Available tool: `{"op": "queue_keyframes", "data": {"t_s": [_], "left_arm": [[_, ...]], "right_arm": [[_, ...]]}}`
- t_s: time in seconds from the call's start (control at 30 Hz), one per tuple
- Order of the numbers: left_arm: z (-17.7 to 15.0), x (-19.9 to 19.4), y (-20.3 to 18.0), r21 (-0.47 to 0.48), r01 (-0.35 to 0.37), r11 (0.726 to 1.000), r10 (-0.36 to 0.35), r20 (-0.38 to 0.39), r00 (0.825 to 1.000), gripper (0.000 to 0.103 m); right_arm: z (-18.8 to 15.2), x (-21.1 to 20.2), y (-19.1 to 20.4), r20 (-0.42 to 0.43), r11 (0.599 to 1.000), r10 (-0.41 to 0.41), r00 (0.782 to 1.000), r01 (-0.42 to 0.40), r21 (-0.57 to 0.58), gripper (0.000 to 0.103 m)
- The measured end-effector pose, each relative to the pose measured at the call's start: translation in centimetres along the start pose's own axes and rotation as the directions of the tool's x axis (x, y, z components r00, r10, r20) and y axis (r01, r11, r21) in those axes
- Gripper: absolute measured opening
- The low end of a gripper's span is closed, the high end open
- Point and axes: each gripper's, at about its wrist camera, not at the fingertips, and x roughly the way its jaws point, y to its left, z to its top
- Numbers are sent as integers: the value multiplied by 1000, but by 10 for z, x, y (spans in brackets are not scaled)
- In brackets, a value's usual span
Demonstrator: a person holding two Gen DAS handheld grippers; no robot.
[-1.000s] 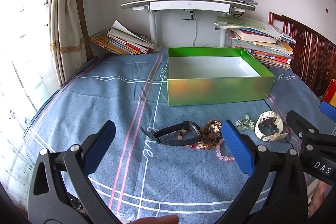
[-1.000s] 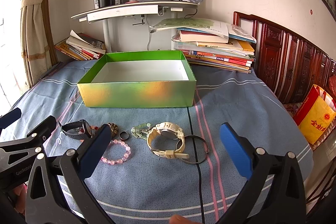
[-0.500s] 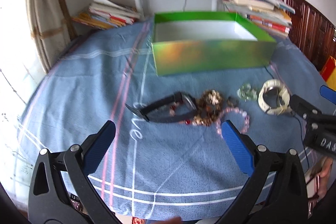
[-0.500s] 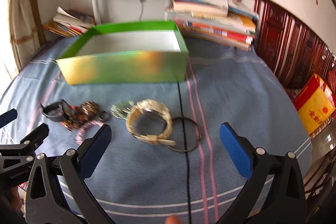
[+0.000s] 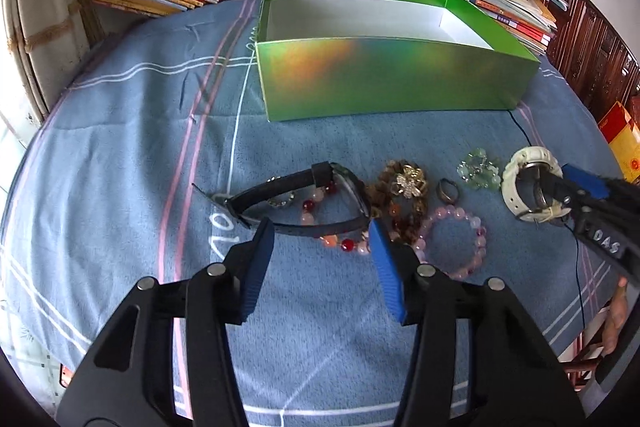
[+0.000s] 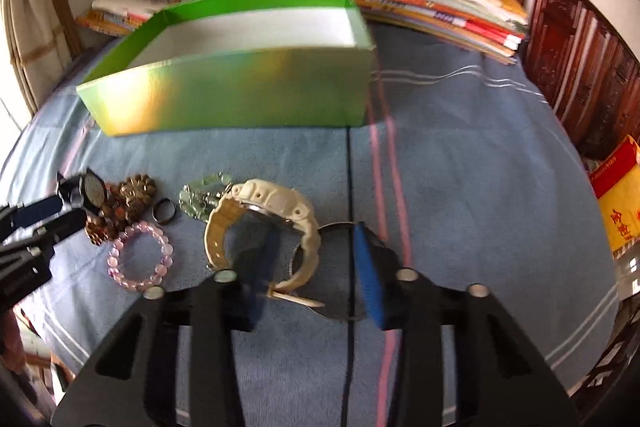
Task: Organize jewelry
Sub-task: 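Grasp the black-strap watch with the left tool while the right tool grasps the cream watch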
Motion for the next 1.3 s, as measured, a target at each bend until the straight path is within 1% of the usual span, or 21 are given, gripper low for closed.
{"op": "queue_keyframes", "data": {"t_s": [0.07,0.17,0.23,0.27,0.37,0.43,0.47,0.5,0.53,0.57,0.67,0.73,0.8,0.83,0.87,0.97,1.0,1.03,1.1,1.17,1.3], "left_arm": [[2,5,4,-7,8,1000,-9,-19,1000,47],[4,12,13,-49,70,996,-73,-60,996,12],[3,12,17,-62,91,994,-95,-57,994,8],[4,10,17,-58,81,995,-83,-49,995,6],[4,5,18,-65,81,995,-83,-28,996,6],[4,1,18,-66,85,994,-86,-11,996,13],[5,0,19,-67,87,994,-87,-3,996,32],[7,-2,20,-73,84,994,-84,5,996,62],[9,-3,22,-86,82,993,-81,17,997,71],[11,-5,23,-102,86,991,-83,32,996,77],[17,-11,18,-117,109,987,-102,60,993,84],[21,-10,9,-90,60,994,-51,94,994,85],[24,-2,4,-78,-24,997,31,93,995,85],[24,2,3,-81,-23,996,30,89,996,85],[24,5,3,-83,-12,996,19,82,996,83],[23,15,2,-85,5,996,-1,47,999,50],[23,17,3,-89,28,996,-24,38,999,40],[22,18,5,-92,40,995,-37,34,999,35],[21,18,7,-97,47,994,-44,33,998,20],[20,17,10,-100,56,993,-53,34,998,16],[17,16,10,-97,59,994,-56,34,998,16]], "right_arm": [[1,1,2,8,999,31,999,-31,-6,22],[3,3,4,11,999,39,999,-39,-15,18],[3,4,4,13,999,42,999,-42,-17,18],[4,4,4,21,999,44,999,-43,-18,18],[4,2,2,29,999,47,998,-47,-13,18],[5,1,1,32,999,45,998,-45,-12,18],[5,1,1,34,999,43,998,-43,-12,18],[4,0,2,35,999,43,998,-42,-12,18],[4,0,2,34,999,42,999,-42,-12,18],[3,0,2,37,999,42,998,-42,-11,18],[2,1,2,40,999,50,998,-50,-5,18],[2,-1,4,48,999,49,998,-48,-9,18],[3,-2,5,53,999,46,998,-45,-15,18],[3,-2,6,59,999,45,997,-44,-20,18],[4,-3,7,62,999,40,997,-39,-26,18],[5,-5,10,76,999,32,997,-29,-37,18],[6,-6,11,82,999,30,996,-27,-39,17],[7,-7,11,87,999,27,996,-23,-41,16],[7,-9,13,92,999,23,995,-19,-47,11],[8,-10,14,93,999,26,995,-22,-49,9],[9,-9,15,89,999,7,996,-3,-46,9]]}}
